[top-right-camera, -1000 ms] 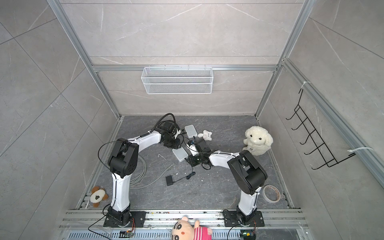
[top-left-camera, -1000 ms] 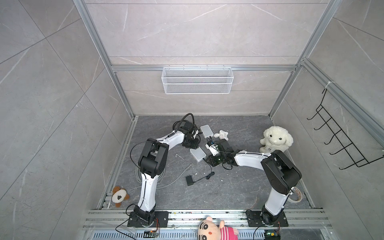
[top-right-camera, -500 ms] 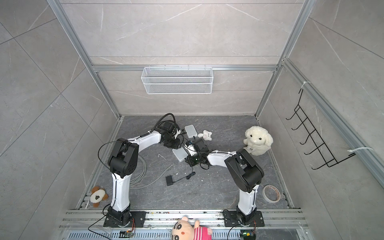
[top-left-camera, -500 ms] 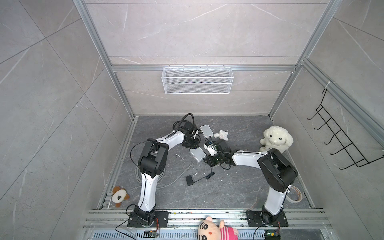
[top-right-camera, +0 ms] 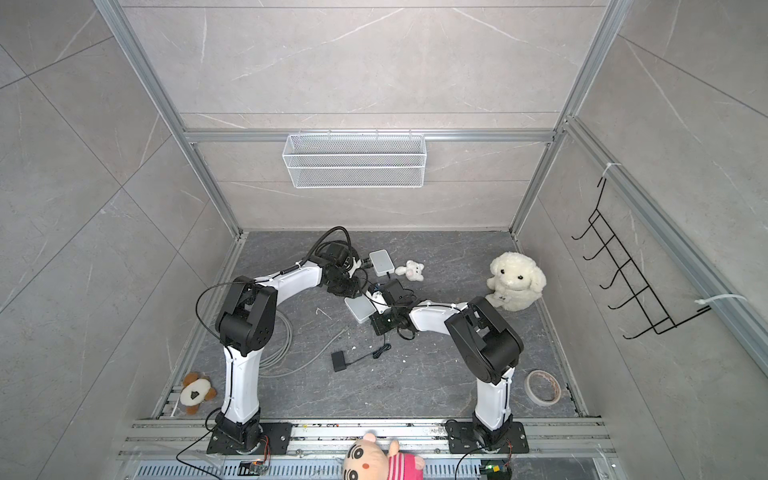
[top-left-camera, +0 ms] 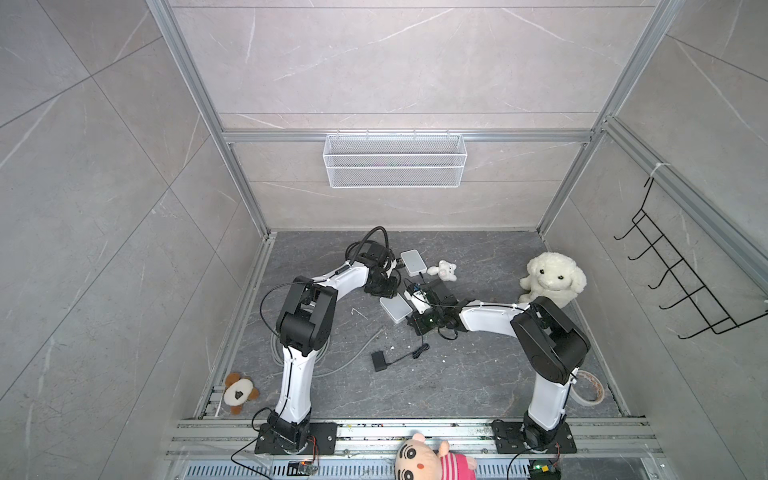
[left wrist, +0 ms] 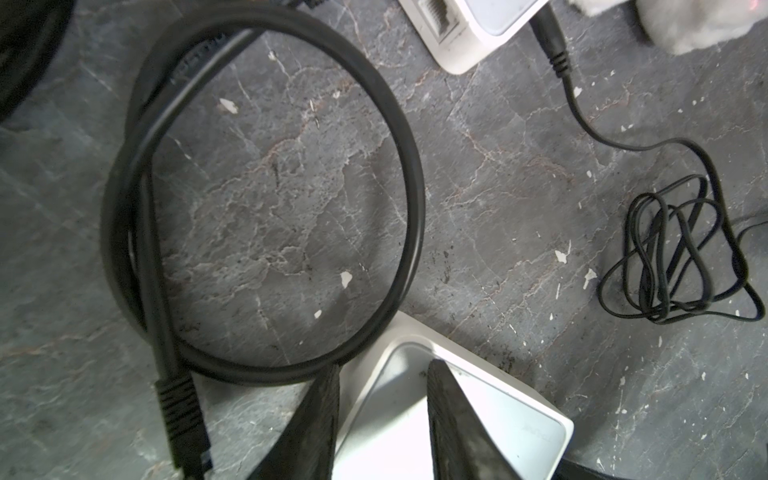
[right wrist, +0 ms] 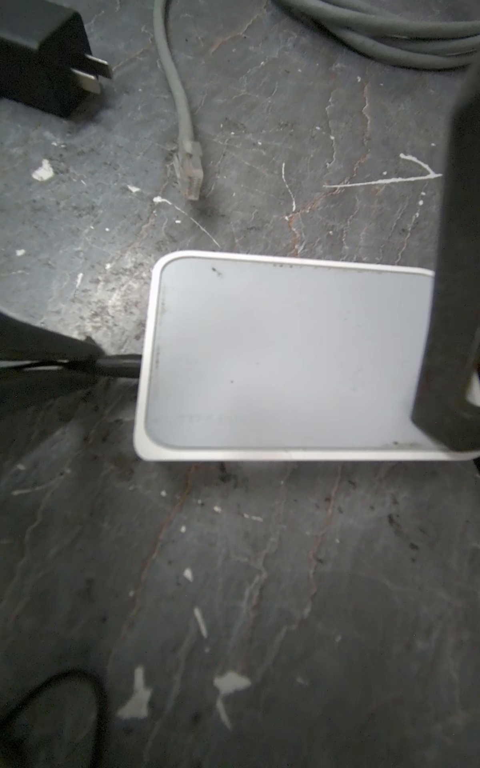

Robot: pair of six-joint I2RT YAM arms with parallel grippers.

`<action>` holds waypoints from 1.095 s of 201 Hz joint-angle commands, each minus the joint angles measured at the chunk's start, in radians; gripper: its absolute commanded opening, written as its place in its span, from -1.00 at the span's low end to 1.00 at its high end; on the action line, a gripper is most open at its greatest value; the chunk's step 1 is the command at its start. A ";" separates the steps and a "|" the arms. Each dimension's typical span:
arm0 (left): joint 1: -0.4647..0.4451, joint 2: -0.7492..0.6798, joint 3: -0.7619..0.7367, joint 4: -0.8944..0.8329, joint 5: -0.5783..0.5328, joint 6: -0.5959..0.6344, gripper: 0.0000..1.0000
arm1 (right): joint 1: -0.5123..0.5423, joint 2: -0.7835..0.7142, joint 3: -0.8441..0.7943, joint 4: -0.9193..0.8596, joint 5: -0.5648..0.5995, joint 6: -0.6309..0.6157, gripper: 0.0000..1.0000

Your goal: Insert the plug into the switch port

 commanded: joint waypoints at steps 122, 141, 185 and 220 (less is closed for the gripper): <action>-0.048 0.082 -0.156 -0.235 -0.006 -0.009 -0.29 | -0.001 0.104 0.265 0.015 0.081 0.029 -0.96; -0.052 0.080 -0.162 -0.229 -0.007 -0.016 -0.30 | -0.002 0.111 0.297 0.002 0.084 0.020 -0.95; -0.054 0.073 -0.173 -0.218 -0.007 -0.032 -0.30 | -0.005 0.119 0.345 -0.025 0.078 0.011 -0.90; -0.054 0.069 -0.169 -0.214 -0.016 -0.039 -0.30 | -0.005 0.094 0.314 -0.043 0.073 0.011 -0.79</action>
